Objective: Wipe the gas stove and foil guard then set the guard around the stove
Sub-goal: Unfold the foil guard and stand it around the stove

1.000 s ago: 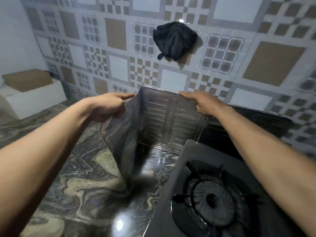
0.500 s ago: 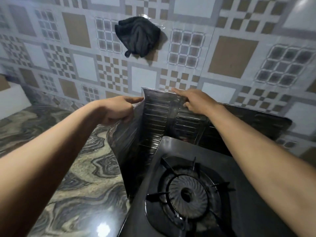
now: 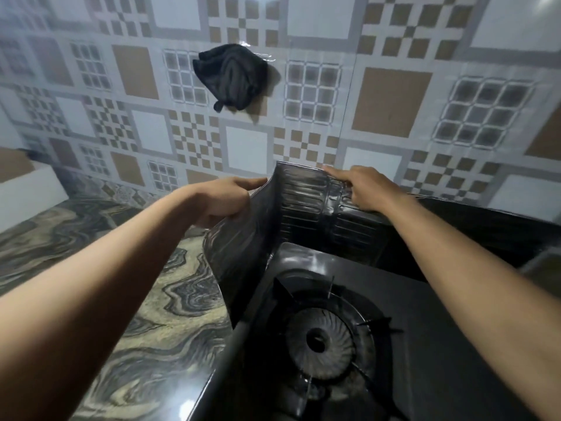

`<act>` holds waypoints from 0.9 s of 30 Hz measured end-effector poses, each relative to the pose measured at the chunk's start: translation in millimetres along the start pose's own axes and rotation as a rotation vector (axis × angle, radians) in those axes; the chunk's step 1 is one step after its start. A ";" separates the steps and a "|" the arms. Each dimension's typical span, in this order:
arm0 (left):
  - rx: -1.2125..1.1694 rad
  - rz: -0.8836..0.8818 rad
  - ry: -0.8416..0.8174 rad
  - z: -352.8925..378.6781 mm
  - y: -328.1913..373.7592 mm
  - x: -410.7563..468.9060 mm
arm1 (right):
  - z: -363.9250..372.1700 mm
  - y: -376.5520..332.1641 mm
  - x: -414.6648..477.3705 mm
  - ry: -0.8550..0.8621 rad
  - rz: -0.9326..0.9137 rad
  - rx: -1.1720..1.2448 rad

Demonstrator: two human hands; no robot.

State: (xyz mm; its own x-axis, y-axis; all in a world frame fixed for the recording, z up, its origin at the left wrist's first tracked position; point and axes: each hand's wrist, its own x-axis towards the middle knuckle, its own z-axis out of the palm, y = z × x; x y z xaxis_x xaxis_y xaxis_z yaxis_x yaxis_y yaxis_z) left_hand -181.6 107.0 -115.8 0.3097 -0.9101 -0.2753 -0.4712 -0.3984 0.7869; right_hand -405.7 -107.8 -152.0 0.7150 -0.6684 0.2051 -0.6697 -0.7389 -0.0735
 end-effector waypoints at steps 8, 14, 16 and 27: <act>0.016 0.111 -0.018 35.5 2.2 7.2 | -10.7 16.8 -7.0 -0.023 0.066 -0.060; 0.115 0.172 -0.024 42.3 -24.1 11.3 | 18.3 -18.0 18.5 0.041 -0.035 -0.008; 0.112 0.212 0.014 39.5 -26.3 8.1 | 28.5 -20.6 23.4 0.119 -0.046 -0.126; 0.214 0.120 0.199 51.5 -14.2 3.7 | 32.1 15.5 23.7 0.178 -0.249 -0.188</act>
State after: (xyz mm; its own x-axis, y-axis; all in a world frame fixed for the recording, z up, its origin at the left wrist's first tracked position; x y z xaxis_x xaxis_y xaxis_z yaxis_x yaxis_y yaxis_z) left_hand -216.3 103.4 -156.3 0.3865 -0.9205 -0.0576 -0.6710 -0.3235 0.6671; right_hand -392.7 -137.8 -179.6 0.8260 -0.4323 0.3617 -0.5163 -0.8378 0.1777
